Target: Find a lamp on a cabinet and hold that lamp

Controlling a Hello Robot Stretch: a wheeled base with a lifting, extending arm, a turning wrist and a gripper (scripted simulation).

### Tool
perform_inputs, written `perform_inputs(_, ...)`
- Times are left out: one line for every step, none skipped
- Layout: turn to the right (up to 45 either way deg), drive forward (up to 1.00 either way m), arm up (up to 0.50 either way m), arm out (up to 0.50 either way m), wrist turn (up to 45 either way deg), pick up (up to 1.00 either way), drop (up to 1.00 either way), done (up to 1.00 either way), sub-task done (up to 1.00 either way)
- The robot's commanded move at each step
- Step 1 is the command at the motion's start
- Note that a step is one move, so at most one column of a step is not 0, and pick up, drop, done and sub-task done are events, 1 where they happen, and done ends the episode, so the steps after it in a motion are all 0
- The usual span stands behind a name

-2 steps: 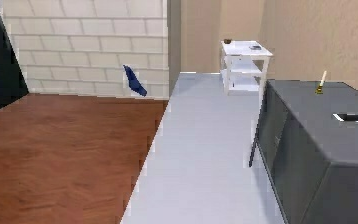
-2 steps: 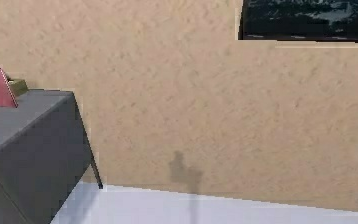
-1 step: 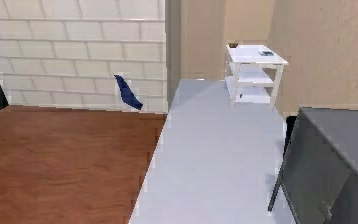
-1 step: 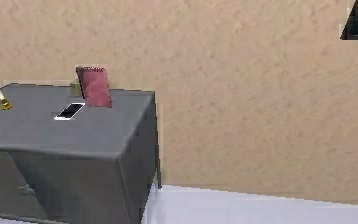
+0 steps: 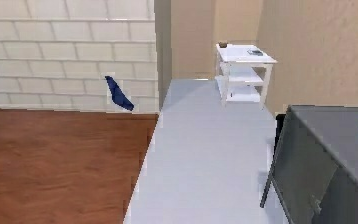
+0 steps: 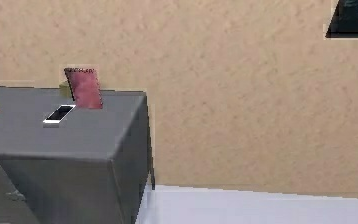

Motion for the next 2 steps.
perform_inputs(0.0,0.25,0.0,0.0,0.0,0.0,0.0,0.0,0.0)
perform_inputs(-30.0,0.0,0.0,0.0,0.0,0.0,0.0,0.0,0.0)
